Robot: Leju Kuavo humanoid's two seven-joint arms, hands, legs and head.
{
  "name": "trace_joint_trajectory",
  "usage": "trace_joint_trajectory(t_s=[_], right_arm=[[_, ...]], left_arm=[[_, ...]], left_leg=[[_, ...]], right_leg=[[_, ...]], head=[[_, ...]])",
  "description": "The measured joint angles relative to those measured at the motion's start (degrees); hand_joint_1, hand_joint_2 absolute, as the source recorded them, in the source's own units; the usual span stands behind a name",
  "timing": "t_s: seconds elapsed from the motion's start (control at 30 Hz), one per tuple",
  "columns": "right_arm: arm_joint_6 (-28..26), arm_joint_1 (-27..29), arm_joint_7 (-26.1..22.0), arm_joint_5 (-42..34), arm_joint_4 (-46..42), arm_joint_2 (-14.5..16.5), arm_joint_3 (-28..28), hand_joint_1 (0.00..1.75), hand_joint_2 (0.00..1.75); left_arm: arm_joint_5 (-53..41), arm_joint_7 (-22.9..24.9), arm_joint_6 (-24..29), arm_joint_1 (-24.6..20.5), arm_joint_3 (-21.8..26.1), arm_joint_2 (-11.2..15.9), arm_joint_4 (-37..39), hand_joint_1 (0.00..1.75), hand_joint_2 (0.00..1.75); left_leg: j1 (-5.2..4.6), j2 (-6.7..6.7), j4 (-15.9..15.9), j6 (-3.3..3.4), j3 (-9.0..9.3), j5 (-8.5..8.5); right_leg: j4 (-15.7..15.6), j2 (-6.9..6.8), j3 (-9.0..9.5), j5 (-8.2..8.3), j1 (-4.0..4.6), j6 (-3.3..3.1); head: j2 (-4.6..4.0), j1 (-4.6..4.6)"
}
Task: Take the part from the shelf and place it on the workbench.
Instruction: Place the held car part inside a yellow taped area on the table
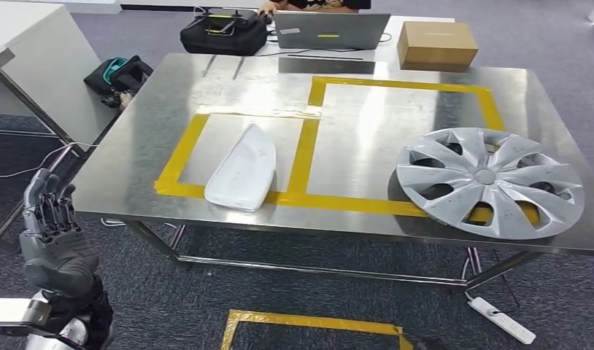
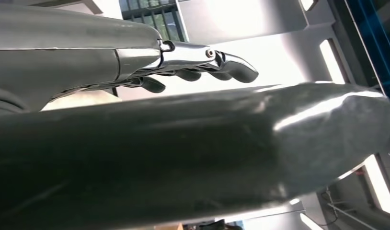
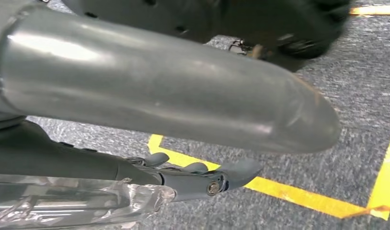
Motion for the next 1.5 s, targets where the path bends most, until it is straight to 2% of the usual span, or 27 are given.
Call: trace_joint_trajectory(t_s=[0.07, 0.2, 0.27, 0.33, 0.4, 0.47, 0.5, 0.57, 0.63, 0.7, 0.73, 0.77, 0.83, 0.87, 0.9, 0.93, 0.97, 1.0, 1.07, 1.1, 1.17, 1.23, 1.3, 1.37, 1.4, 1.43, 1.5], right_arm=[[-0.08, -0.18, 0.06, 0.07, 0.01, -0.01, -0.12, 0.0, 0.0], [-0.45, -0.24, 0.44, 0.14, 0.01, 0.0, -0.3, 0.0, 0.0], [-0.56, -0.26, 0.46, 0.14, 0.0, -0.07, -0.36, 0.0, 0.0], [-0.59, -0.32, 1.12, 0.19, -0.01, -0.14, -0.4, 0.0, 0.0], [-0.5, -0.28, 2.08, 0.26, -0.01, -0.15, -0.43, 0.0, 0.0], [-0.4, -0.24, 2.36, 0.29, -0.01, -0.16, -0.45, 0.0, 0.0], [-0.39, -0.27, 2.18, 0.13, -0.01, -0.16, -0.45, 0.0, 0.0], [-0.41, -0.36, 1.34, -1.45, -0.01, -0.16, -0.77, 0.0, 0.0], [-0.34, -0.5, 0.47, -4.26, -0.01, -0.16, -1.99, 0.0, 0.0], [-0.24, -0.61, -0.31, -5.99, -0.01, -0.24, -3.4, 0.0, 0.0], [-0.21, -0.61, -0.82, -6.27, -0.01, -0.32, -3.9, 0.0, 0.0], [-0.24, -0.61, -1.42, -6.42, -0.01, -0.4, -4.27, 0.0, 0.0], [-0.45, -0.74, -2.48, -6.66, -0.02, -0.59, -4.86, 0.0, 0.0], [-0.55, -0.83, -2.8, -6.75, -0.02, -0.72, -5.08, 0.0, 0.0], [-0.62, -0.9, -2.99, -6.82, -0.03, -0.87, -5.28, 0.0, 0.0], [-0.64, -0.93, -3.1, -6.87, -0.03, -1.02, -5.46, 0.0, 0.0], [-0.64, -0.96, -3.16, -6.89, -0.03, -1.15, -5.66, 0.0, 0.0], [-0.64, -1.01, -3.2, -6.89, -0.04, -1.24, -5.83, 0.0, 0.0], [-0.64, -1.29, -3.27, -6.93, -0.07, -1.32, -6.03, 0.0, 0.0], [-0.67, -1.41, -3.31, -6.98, -0.07, -1.34, -6.09, 0.0, 0.0], [-0.72, -1.45, -3.1, -7.07, -0.07, -1.34, -6.26, 0.0, 0.0], [-0.74, -1.35, -2.53, -7.01, -0.07, -1.33, -6.41, 0.0, 0.0], [-0.75, -1.34, -1.95, -6.92, -0.07, -1.33, -6.44, 0.0, 0.0], [-0.79, -1.28, -1.61, -6.88, -0.07, -1.36, -6.46, 0.0, 0.0], [-0.81, -1.22, -1.54, -6.88, -0.07, -1.37, -6.47, 0.0, 0.0], [-0.82, -1.15, -1.51, -6.88, -0.07, -1.38, -6.48, 0.0, 0.0], [-0.81, -1.08, -1.48, -6.88, -0.07, -1.38, -6.49, 0.0, 0.0]], left_arm=[[-0.22, 0.0, 0.23, 0.13, 0.17, -0.01, -0.32, 0.0, 0.0], [-0.55, 0.02, 1.16, 0.54, 0.43, 0.13, -0.74, 0.0, 0.0], [-0.4, 0.02, 1.14, 0.74, 0.69, 0.22, -0.74, 0.0, 0.0], [-0.7, 0.02, 1.15, 0.82, 0.86, 0.24, -0.69, 0.0, 0.0], [-1.25, 0.02, 1.49, 0.89, 0.87, 0.24, -0.61, 0.0, 0.0], [-1.41, 0.02, 2.0, 0.94, 0.81, 0.32, -0.56, 0.0, 0.0], [-1.35, 0.02, 2.24, 0.93, 0.77, 0.4, -0.55, 0.0, 0.0], [-1.32, 0.04, 2.89, 0.85, 0.73, 0.57, -0.55, 0.0, 0.0], [-1.41, 0.06, 3.6, 0.77, 0.73, 0.73, -0.54, 0.0, 0.0], [-1.46, 0.07, 4.12, 0.71, 0.72, 0.84, -0.52, 0.0, 0.0], [-1.56, 0.07, 4.44, 0.63, 0.7, 0.87, -0.49, 0.0, 0.0], [-1.77, 0.08, 4.92, 0.54, 0.66, 0.9, -0.43, 0.0, 0.0], [-2.32, 0.1, 6.12, 0.43, 0.53, 0.98, -0.24, 0.0, 0.0], [-2.5, 0.11, 6.61, 0.43, 0.46, 1.03, -0.13, 0.0, 0.0], [-2.57, 0.12, 6.92, 0.43, 0.4, 1.09, -0.01, 0.0, 0.0], [-2.57, 0.13, 7.08, 0.44, 0.37, 1.13, 0.11, 0.0, 0.0], [-2.56, 0.13, 7.17, 0.44, 0.34, 1.16, 0.22, 0.0, 0.0], [-2.56, 0.14, 7.21, 0.45, 0.33, 1.19, 0.32, 0.0, 0.0], [-2.55, 0.15, 7.33, 0.43, 0.33, 1.24, 0.43, 0.0, 0.0], [-2.55, 0.15, 7.44, 0.41, 0.31, 1.31, 0.44, 0.0, 0.0], [-2.56, 0.15, 7.77, 0.41, 0.23, 1.5, 0.47, 0.0, 0.0], [-2.76, 0.15, 8.3, 0.54, 0.13, 1.79, 0.53, 0.0, 0.0], [-3.05, 0.15, 8.97, 0.67, 0.02, 2.11, 0.65, 0.0, 0.0], [-3.21, 0.15, 9.38, 0.79, -0.14, 2.37, 0.86, 0.0, 0.0], [-3.25, 0.15, 9.48, 0.85, -0.21, 2.48, 0.99, 0.0, 0.0], [-3.25, 0.15, 9.56, 0.9, -0.25, 2.55, 1.12, 0.0, 0.0], [-3.26, 0.15, 9.63, 0.91, -0.27, 2.66, 1.3, 0.0, 0.0]], left_leg=[[-0.05, -0.08, 0.47, -0.81, -0.24, -0.16], [-0.18, -0.23, 1.5, -2.06, -1.17, -0.5], [-0.07, -0.18, 5.14, -2.61, -2.85, -3.69], [-0.05, -0.17, 12.51, -2.9, -5.9, -8.19], [-0.05, -0.17, 17.37, -2.79, -7.46, -9.9], [-0.14, -0.17, 14.26, -2.19, -4.94, -7.28], [-0.27, -0.17, 10.33, -1.71, -2.38, -5.51], [-0.65, -0.11, 2.77, -1.05, 2.1, -3.79], [-1.05, -0.04, -0.04, -0.88, 3.21, -3.63], [-1.12, 0.03, -0.34, -0.46, 2.42, -2.5], [-1.02, 0.08, -0.49, -0.08, 1.93, -1.82], [-0.88, 0.14, -0.65, 0.24, 1.33, -1.11], [-0.79, 0.21, -0.63, 0.66, -0.12, 0.17], [-0.82, 0.23, -0.59, 0.69, -0.92, 0.81], [-0.85, 0.25, -0.53, 0.68, -1.78, 1.48], [-0.87, 0.26, -0.47, 0.63, -2.61, 2.09], [-0.87, 0.26, -0.39, 0.51, -3.39, 2.66], [-0.85, 0.26, -0.27, 0.34, -4.03, 3.16], [-0.97, 0.26, 0.07, -0.21, -4.92, 4.0], [-1.03, 0.28, 0.21, -0.49, -5.11, 4.41], [-1.04, 0.3, 0.33, -1.02, -5.26, 5.2], [-0.92, 0.21, 0.91, -1.69, -5.68, 4.47], [-0.68, 0.14, 4.95, -2.47, -7.27, 0.13], [-0.34, 0.15, 12.5, -3.06, -9.52, -5.06], [-0.19, 0.15, 15.47, -3.22, -10.05, -6.17], [-0.08, 0.15, 16.69, -3.32, -9.71, -6.04], [0.1, 0.15, 12.71, -3.32, -5.95, -3.31]], right_leg=[[-4.87, 0.22, 2.99, 1.17, -0.02, -0.25], [-4.93, 0.45, 2.32, 1.35, -0.04, -1.78], [-5.01, 0.34, 1.53, 1.88, -0.08, -2.77], [-5.0, 0.21, 0.44, 2.58, 0.07, -3.41], [-4.99, 0.09, -0.72, 3.4, 0.32, -3.6], [-4.99, 0.1, -1.89, 4.38, 0.62, -3.58], [-4.99, 0.15, -2.39, 4.92, 0.72, -3.54], [-5.08, 0.24, -3.12, 6.0, 0.85, -3.22], [-5.52, 0.21, -3.32, 7.09, 0.71, -2.55], [-6.05, 0.17, -3.39, 7.83, 0.53, -1.77], [-5.61, 0.15, -3.77, 6.92, 0.51, -1.47], [-4.12, 0.13, -4.36, 4.92, 0.52, -1.23], [2.46, 0.09, -6.12, -1.19, 0.52, -0.92], [6.21, 0.09, -6.72, -3.36, 0.53, -0.79], [9.0, 0.09, -6.74, -4.18, 0.55, -0.72], [9.91, 0.09, -5.86, -3.66, 0.57, -0.69], [8.66, 0.08, -3.87, -2.29, 0.57, -0.7], [5.48, 0.07, -0.89, -0.9, 0.57, -0.73], [-3.0, 0.11, 5.57, -0.72, 0.64, -0.9], [-5.95, 0.16, 7.32, -1.29, 0.7, -1.05], [-7.7, 0.24, 7.77, -1.75, 0.87, -1.66], [-7.68, 0.03, 6.93, -1.04, 0.78, -2.72], [-7.79, -0.21, 5.93, 0.06, 0.61, -3.71], [-7.71, -0.28, 4.6, 1.36, 0.63, -3.97], [-7.67, -0.3, 3.87, 2.02, 0.64, -3.95], [-7.63, -0.31, 3.06, 2.64, 0.64, -3.86], [-7.61, -0.29, 1.71, 3.68, 0.59, -3.53]], head=[[0.01, 0.1], [0.01, -0.12], [0.0, -0.26], [0.0, -0.39], [0.0, -0.42], [0.0, -0.42], [0.0, -0.4], [0.0, -0.35], [0.0, -0.49], [0.0, -0.71], [0.0, -0.64], [0.0, -0.55], [0.0, -0.34], [0.0, -0.31], [0.0, -0.32], [0.0, -0.31], [0.0, -0.32], [0.0, -0.31], [0.01, -0.34], [0.01, -0.39], [0.01, -0.49], [0.01, -0.57], [0.0, -0.78], [0.0, -0.92], [0.0, -0.93], [0.0, -0.93], [0.0, -0.93]])
